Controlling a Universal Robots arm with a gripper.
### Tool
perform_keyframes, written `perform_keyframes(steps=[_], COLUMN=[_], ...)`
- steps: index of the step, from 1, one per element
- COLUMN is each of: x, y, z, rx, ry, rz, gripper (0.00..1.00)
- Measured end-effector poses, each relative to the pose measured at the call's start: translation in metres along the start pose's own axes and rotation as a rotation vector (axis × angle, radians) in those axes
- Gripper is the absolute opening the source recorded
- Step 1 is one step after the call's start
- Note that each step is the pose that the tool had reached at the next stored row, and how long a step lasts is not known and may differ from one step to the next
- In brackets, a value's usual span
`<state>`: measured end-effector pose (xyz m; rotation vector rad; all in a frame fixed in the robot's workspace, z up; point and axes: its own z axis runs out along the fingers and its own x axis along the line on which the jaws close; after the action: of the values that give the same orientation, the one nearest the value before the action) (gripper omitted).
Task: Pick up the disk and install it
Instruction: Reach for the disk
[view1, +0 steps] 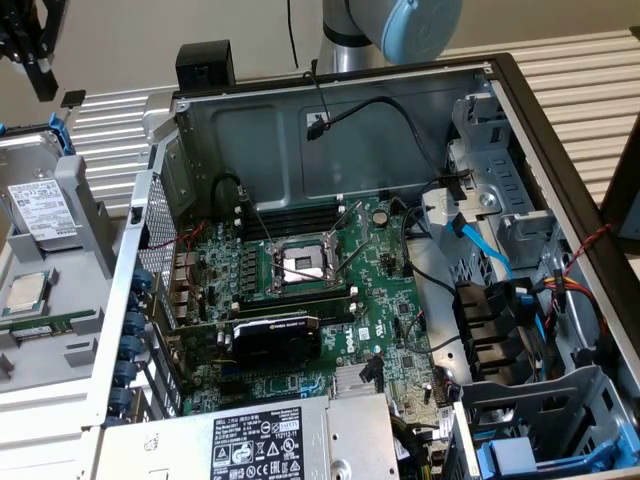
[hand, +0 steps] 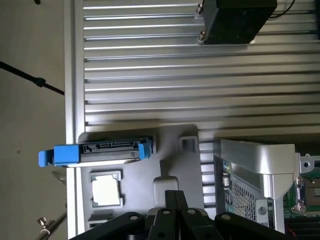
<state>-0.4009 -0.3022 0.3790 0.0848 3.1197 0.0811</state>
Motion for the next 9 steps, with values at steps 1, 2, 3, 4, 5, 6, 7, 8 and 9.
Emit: perform_keyframes(steps=[1,2,3,4,5,6,7,8,9], x=[0.005,0.009,0.013,0.017,0.021,0.025,0.028,0.031,0.033], y=[-0.0002,-0.0005,-0.0007,-0.0009,-0.0011,-0.0008,0.0,0.0013,0.0028], z=[0.0,0.0001,0.0002,0.0002,0.0002,0.0003,0.0002,0.0002,0.0003], rx=[0.0,0.0,0.0,0.0001,0.0,0.0002,0.0013,0.0036,0.0071], ry=[0.0001,0.0,0.0001,0.0005,0.0012,0.0045,0.0095,0.0137,0.0179], rz=[0.0,0.0,0.0,-0.001,-0.001,-0.001,-0.001,-0.001,-0.001], gripper=[0.11,0.11,0.11,0.11,0.11,0.11,0.11,0.11,0.11])
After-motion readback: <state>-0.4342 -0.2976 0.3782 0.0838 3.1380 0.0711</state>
